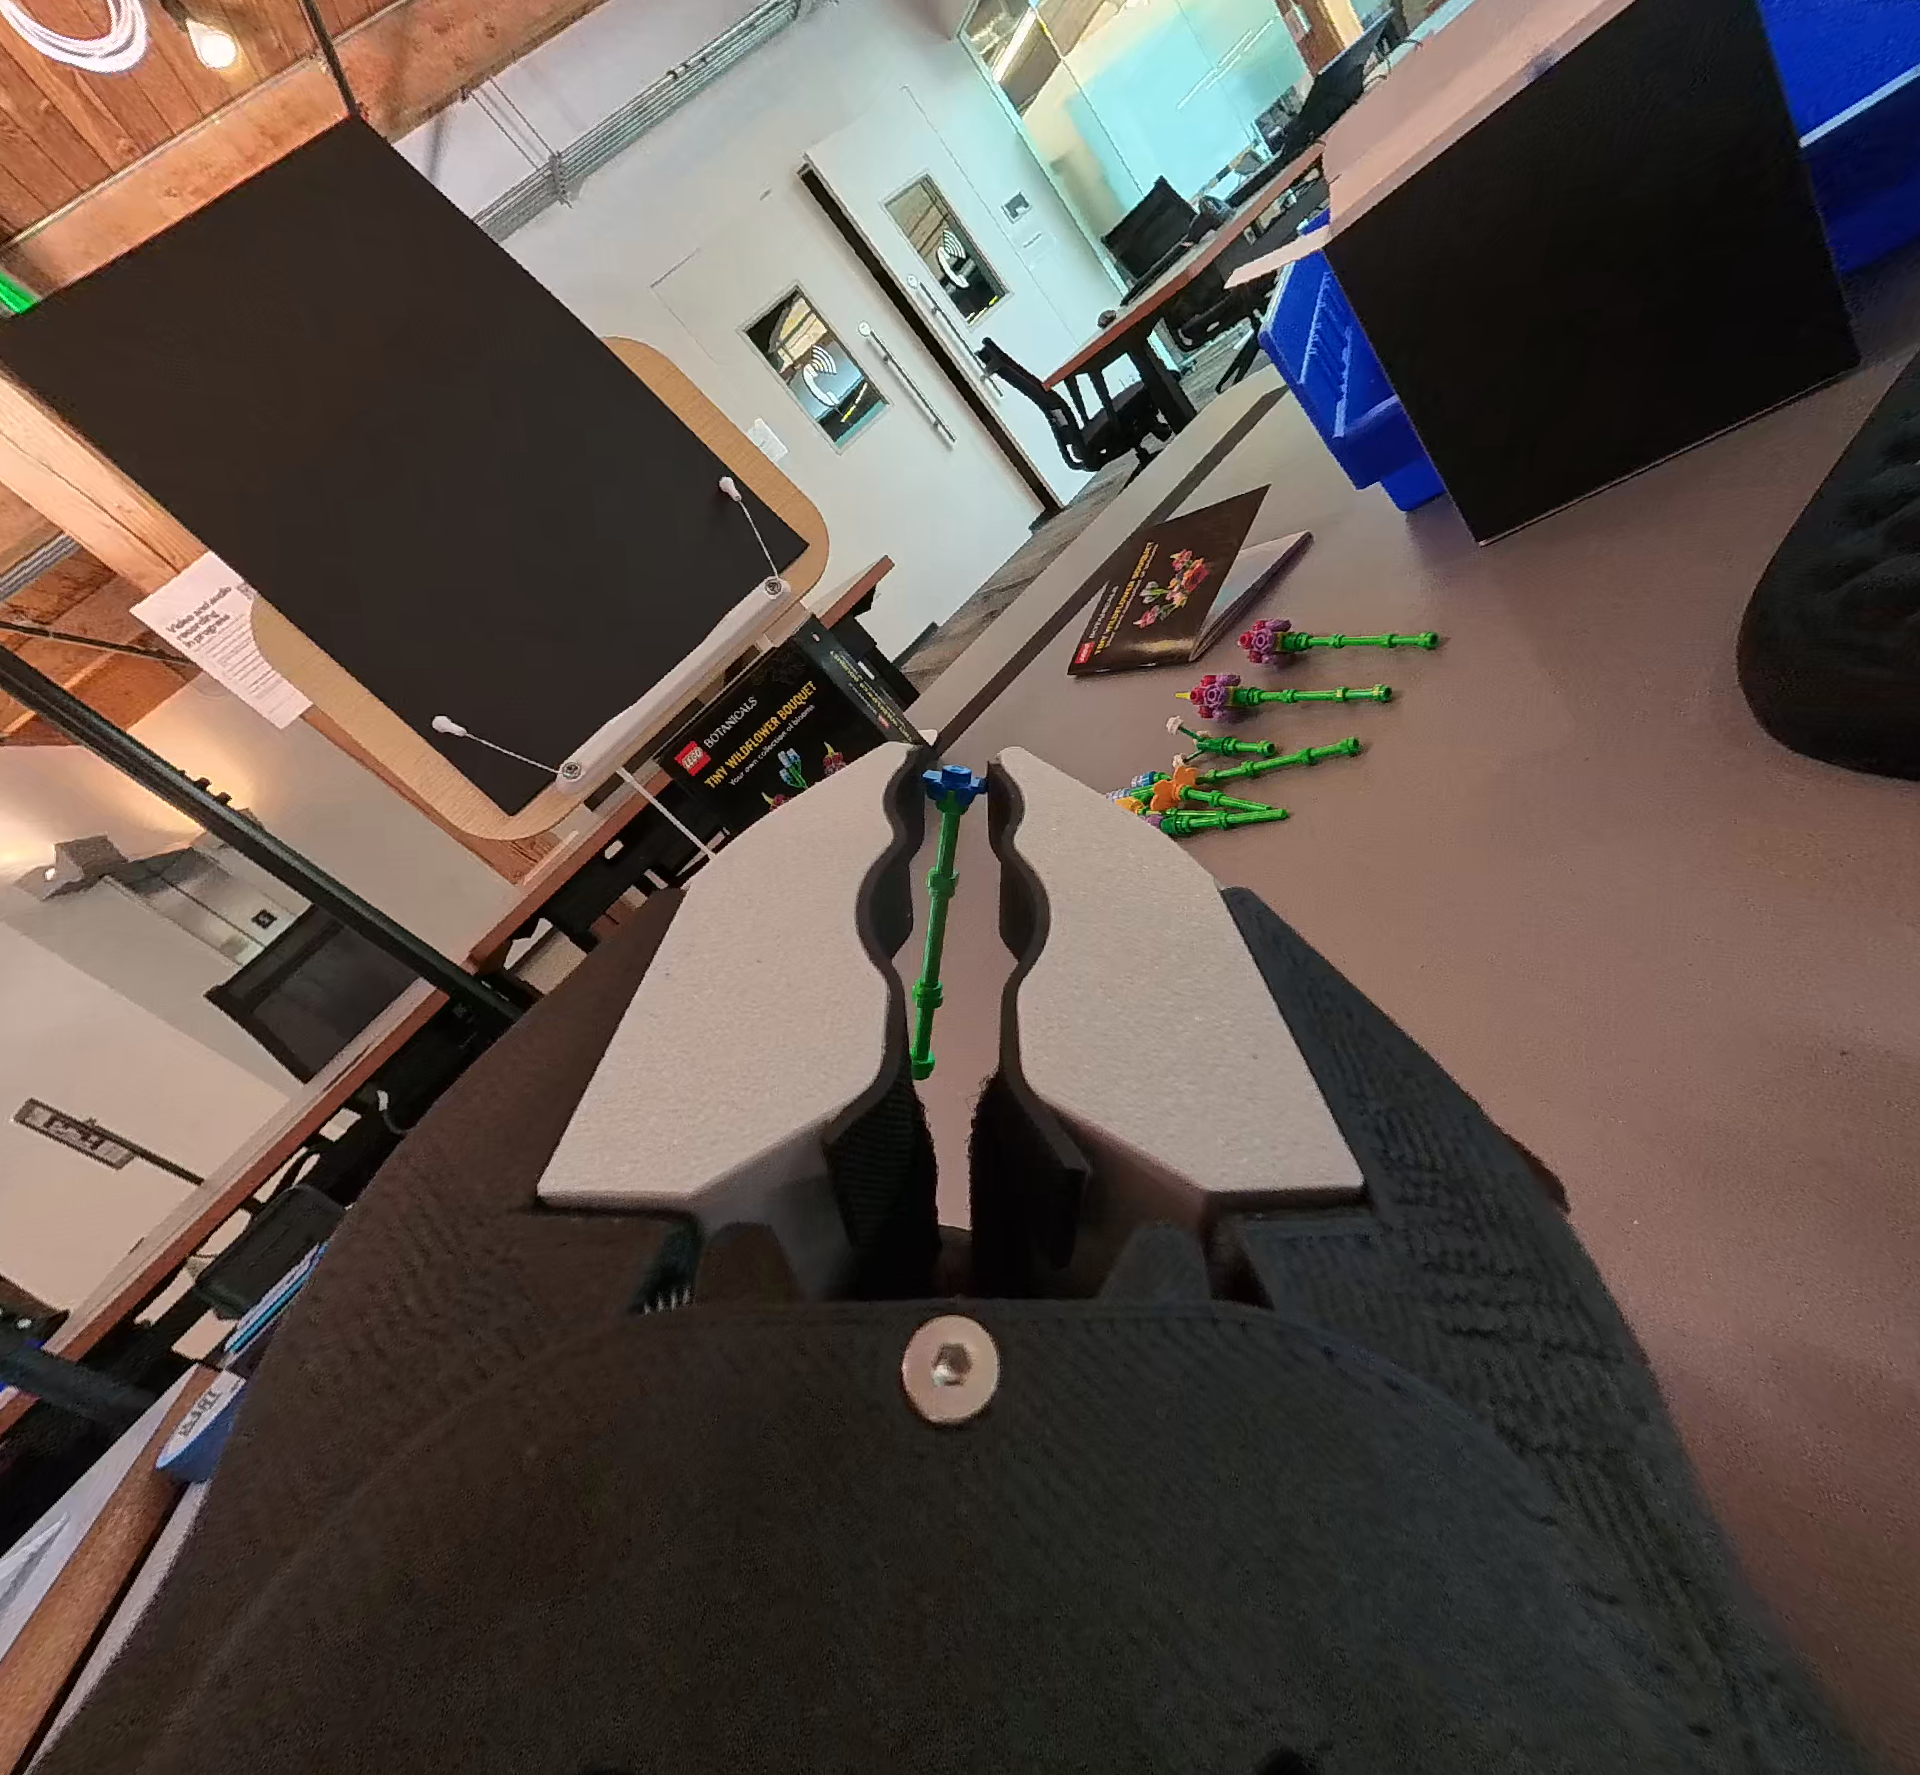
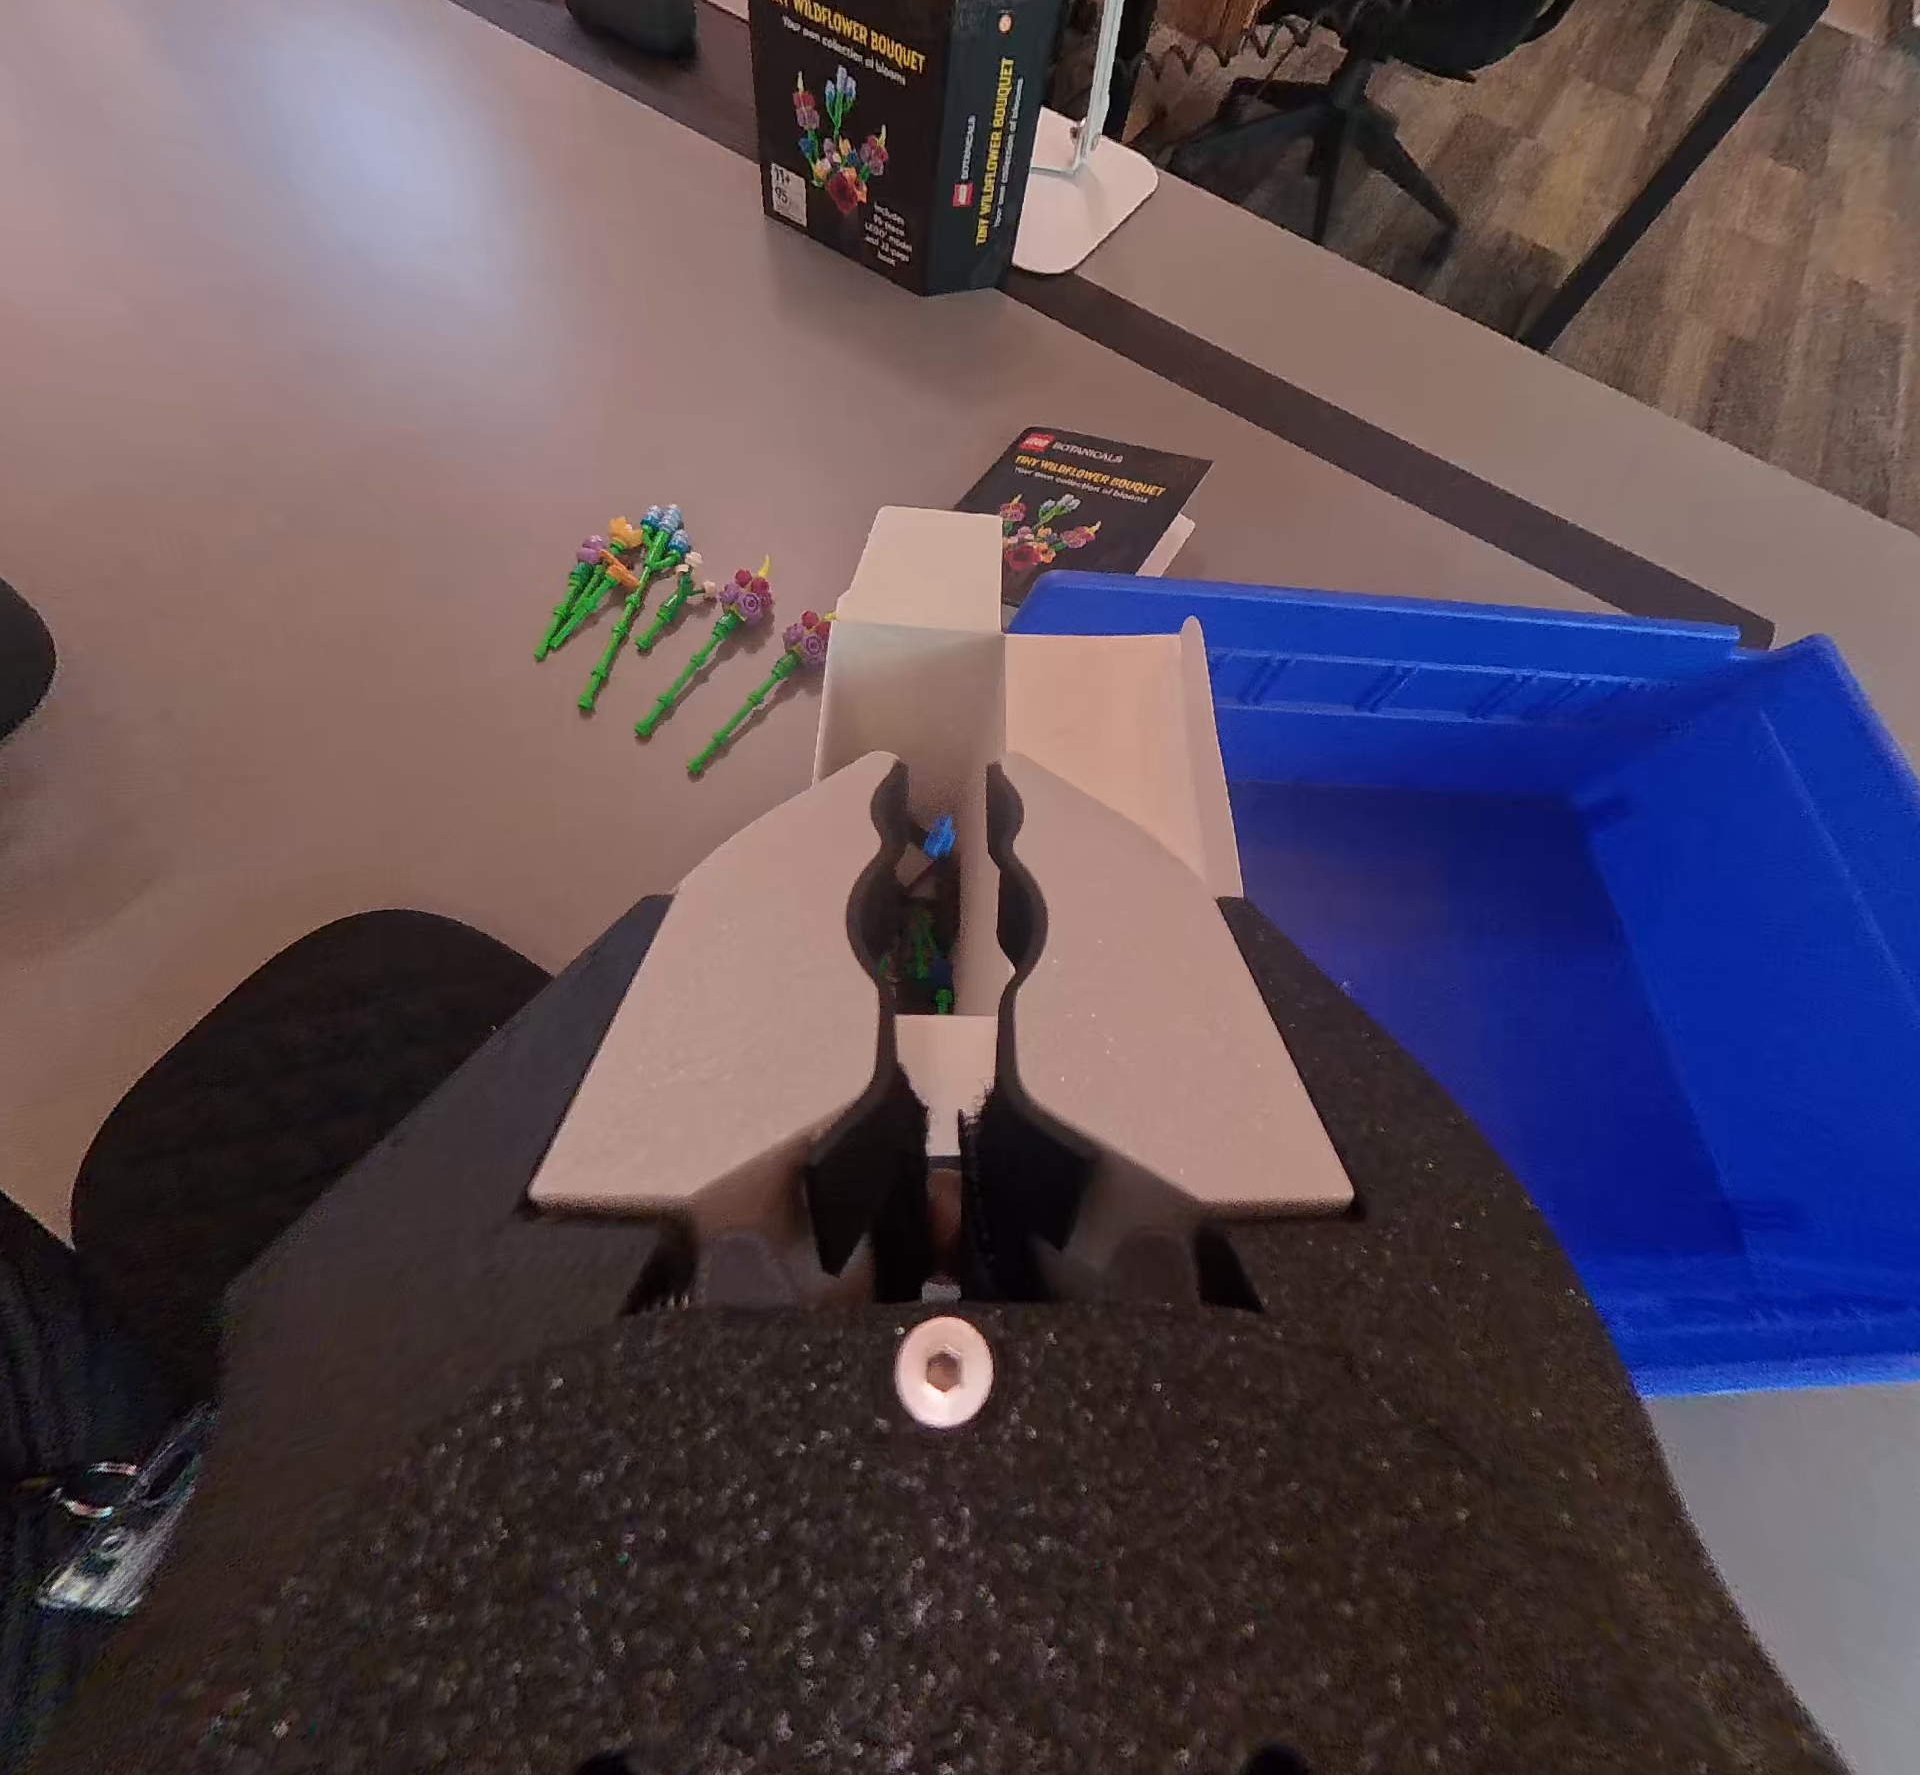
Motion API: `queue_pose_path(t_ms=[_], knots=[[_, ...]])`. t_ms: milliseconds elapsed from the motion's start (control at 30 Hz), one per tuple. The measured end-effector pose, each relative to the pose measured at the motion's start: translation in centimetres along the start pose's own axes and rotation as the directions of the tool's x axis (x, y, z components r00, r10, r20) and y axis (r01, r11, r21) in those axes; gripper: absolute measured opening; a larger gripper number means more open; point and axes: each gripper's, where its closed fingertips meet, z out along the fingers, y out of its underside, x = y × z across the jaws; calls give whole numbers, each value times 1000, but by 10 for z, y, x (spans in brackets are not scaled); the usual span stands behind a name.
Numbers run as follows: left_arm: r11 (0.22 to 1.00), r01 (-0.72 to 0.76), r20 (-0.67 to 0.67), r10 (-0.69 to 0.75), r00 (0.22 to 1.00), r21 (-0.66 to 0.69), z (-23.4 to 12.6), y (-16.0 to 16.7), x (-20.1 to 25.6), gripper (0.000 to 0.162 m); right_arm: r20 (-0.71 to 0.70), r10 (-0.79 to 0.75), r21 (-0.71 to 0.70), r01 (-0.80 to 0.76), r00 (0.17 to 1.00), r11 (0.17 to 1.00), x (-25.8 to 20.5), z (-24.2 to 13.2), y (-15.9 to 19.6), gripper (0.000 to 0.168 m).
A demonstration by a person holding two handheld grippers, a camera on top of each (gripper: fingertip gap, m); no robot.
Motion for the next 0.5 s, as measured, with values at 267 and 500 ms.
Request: queue_pose_path(t_ms=[267,500], knots=[[1000,-11,9,10,1000,24,-1,-4,0,11,126,-74,147,55,989,988,-41,1,-30,19],[996,-81,26,80,996,41,-3,-9,2,11,544,-289,338,109,787,935,-205,31,-66,17]])
